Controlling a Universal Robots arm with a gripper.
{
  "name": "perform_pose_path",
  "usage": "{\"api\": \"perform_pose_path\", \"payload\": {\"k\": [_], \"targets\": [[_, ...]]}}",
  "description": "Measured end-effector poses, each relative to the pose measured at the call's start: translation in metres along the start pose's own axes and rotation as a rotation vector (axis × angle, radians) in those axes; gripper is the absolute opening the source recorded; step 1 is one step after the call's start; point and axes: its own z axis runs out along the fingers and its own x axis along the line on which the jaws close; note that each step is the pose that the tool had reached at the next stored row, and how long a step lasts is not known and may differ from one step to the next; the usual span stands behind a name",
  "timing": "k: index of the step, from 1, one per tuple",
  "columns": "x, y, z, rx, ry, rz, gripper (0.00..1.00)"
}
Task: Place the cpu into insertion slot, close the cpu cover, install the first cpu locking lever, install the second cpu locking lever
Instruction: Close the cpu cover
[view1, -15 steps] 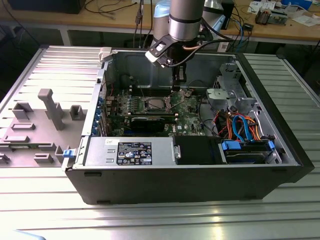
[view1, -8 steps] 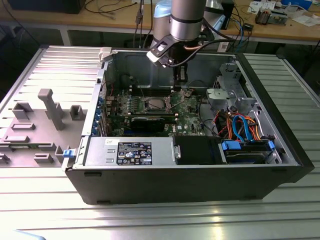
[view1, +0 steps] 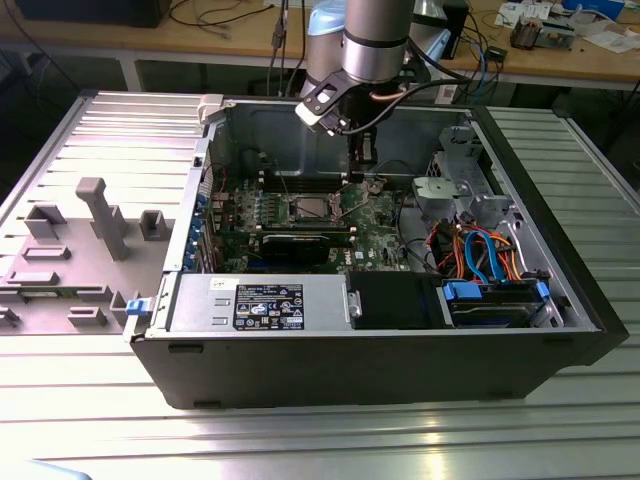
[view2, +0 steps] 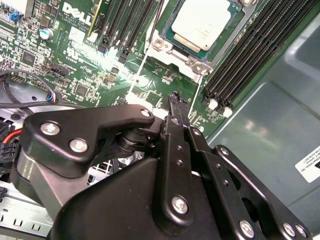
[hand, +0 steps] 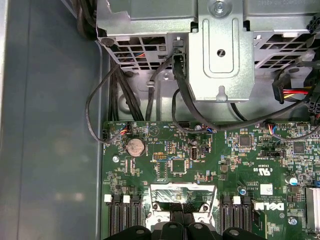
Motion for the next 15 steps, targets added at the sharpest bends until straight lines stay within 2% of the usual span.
{"api": "perform_pose_path", "payload": {"k": [8, 10, 11, 15], "targets": [[0.0, 0.0, 0.0, 0.0003, 0.0, 0.0, 0.11], [0.0, 0.0003, 0.0001, 0.0036, 0.0001, 0.0, 0.11], [0.0, 0.0005, 0.0001, 0.0087, 0.0001, 0.0, 0.11], [0.0, 0.0005, 0.0001, 0.0095, 0.0001, 0.0, 0.11]]}}
